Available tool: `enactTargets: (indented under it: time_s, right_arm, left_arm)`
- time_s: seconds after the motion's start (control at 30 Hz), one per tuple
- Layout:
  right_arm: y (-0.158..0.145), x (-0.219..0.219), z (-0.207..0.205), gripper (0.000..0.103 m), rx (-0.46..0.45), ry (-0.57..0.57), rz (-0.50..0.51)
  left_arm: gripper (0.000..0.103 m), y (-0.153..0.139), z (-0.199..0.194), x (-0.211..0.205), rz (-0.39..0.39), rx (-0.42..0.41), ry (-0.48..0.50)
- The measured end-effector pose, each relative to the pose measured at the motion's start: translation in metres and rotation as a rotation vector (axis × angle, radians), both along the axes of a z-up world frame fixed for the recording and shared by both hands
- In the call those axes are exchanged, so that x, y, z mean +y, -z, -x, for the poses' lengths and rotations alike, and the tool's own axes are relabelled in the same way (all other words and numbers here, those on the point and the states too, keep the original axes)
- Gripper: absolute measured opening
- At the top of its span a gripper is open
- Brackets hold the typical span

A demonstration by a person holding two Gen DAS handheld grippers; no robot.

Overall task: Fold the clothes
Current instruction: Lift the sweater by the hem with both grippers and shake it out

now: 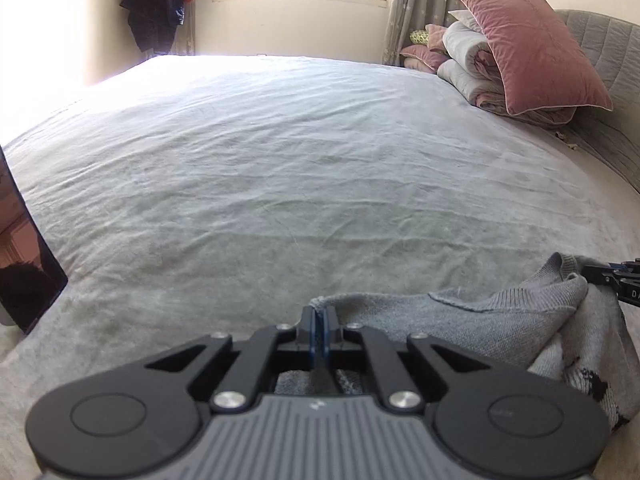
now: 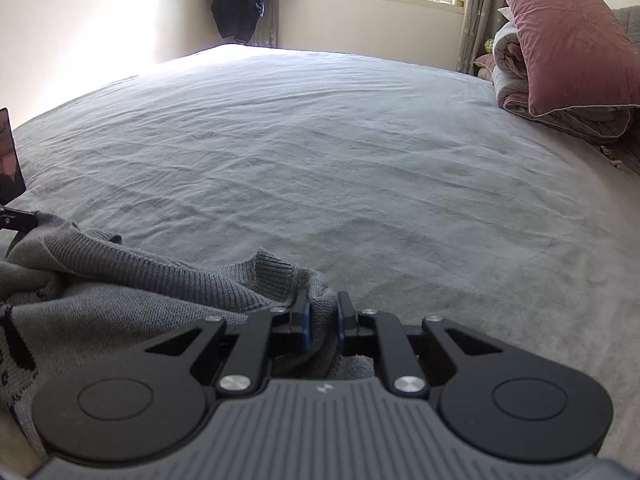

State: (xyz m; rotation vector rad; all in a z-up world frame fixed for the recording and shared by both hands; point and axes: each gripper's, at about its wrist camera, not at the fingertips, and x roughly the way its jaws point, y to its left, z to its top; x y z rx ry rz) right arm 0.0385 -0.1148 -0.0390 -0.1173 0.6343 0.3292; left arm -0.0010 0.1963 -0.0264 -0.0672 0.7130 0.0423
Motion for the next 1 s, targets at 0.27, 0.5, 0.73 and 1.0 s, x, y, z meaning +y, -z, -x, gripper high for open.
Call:
enactTargets:
  time_s: [0.27, 0.5, 0.73, 1.0]
  right_arm:
    - [-0.014, 0.017, -0.008, 0.013, -0.128, 0.094, 0.011]
    - [-0.028, 0.016, -0.031, 0.013, -0.201, 0.1, 0.113]
    - [-0.05, -0.007, -0.082, 0.012, -0.233, 0.174, 0.106]
    - [-0.05, -0.004, -0.146, 0.012, -0.28, 0.216, 0.153]
  left_arm:
    - [0.003, -0.005, -0.03, -0.02, -0.199, -0.089, -0.069]
    - [0.003, -0.018, -0.071, -0.04, -0.283, -0.13, -0.065]
    - [0.003, -0.03, -0.128, -0.053, -0.289, -0.171, -0.06]
    - [0.003, -0.022, -0.196, -0.067, -0.354, -0.193, -0.065]
